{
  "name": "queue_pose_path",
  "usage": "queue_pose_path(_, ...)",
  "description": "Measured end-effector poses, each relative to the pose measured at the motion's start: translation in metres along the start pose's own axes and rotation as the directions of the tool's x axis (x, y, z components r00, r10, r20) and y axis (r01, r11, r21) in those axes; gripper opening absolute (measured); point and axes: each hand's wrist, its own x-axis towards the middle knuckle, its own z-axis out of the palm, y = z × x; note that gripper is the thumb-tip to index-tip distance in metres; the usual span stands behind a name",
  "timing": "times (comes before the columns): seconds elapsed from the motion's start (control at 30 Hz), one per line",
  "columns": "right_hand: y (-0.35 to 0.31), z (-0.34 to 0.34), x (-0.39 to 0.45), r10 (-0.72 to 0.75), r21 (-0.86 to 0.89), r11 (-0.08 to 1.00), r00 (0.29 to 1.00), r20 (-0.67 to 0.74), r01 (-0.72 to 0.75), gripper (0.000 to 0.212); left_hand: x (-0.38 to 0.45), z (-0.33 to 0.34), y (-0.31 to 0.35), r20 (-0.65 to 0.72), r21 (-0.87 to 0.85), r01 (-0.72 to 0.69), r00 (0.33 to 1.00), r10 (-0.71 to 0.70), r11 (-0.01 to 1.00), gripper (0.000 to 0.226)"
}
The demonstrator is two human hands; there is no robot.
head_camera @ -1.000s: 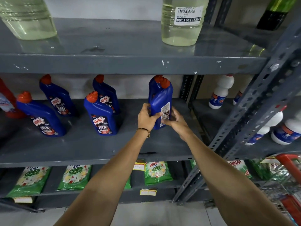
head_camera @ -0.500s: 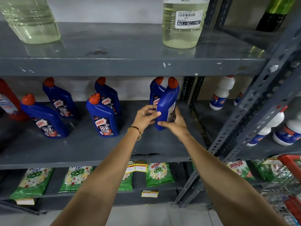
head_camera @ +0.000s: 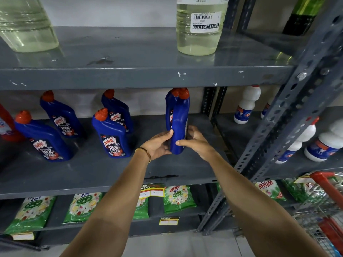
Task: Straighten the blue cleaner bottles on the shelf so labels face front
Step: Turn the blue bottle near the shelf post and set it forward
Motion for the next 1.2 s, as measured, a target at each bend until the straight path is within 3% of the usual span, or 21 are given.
queue_pose_path(0.13,0.001,-0.008,0.000,0.026,0.055,0.998,0.997,0.072,-0.030,0.068,0.000,0.005,-0.002,-0.003,-0.045,0.013,1.000,-0.013,0.999,0.037)
queue_pose_path(0.27,-0.002,-0.008,-0.001,-0.012,0.070,0.998,0.990,0.142,0.002,0.061,0.003,0.012,-0.002,-0.032,0.024,0.016,0.999,-0.015,1.000,0.030)
queue_pose_path(0.47,-0.007,-0.010,0.000,-0.007,0.036,0.999,0.989,0.151,0.002,0.047,0.008,0.013,0.000,-0.095,0.104,0.025,0.995,-0.015,0.994,0.028)
queue_pose_path(0.6,-0.008,-0.015,0.001,0.001,0.026,1.000,0.987,0.158,-0.005,0.052,0.006,0.009,0.002,-0.115,0.093,0.009,0.993,0.002,0.996,0.020)
queue_pose_path(0.73,-0.009,-0.021,0.000,0.001,0.070,0.997,0.989,0.147,-0.012,0.068,0.006,0.001,-0.003,-0.209,0.055,-0.009,0.978,0.020,0.998,0.051)
queue_pose_path(0.87,-0.005,-0.022,0.001,-0.011,0.082,0.997,0.988,0.154,-0.002,0.077,0.007,0.000,-0.003,-0.190,0.178,-0.045,0.979,0.079,0.983,0.047)
queue_pose_path(1.03,0.002,-0.023,0.002,0.011,0.060,0.998,0.996,0.088,-0.016,0.059,0.013,-0.007,-0.009,-0.286,0.311,-0.041,0.949,0.134,0.950,0.044)
queue_pose_path(1.2,0.014,-0.022,0.007,0.004,0.035,0.999,1.000,0.026,-0.005,0.061,0.019,-0.006,-0.020,-0.365,0.435,-0.050,0.903,0.227,0.899,0.048)
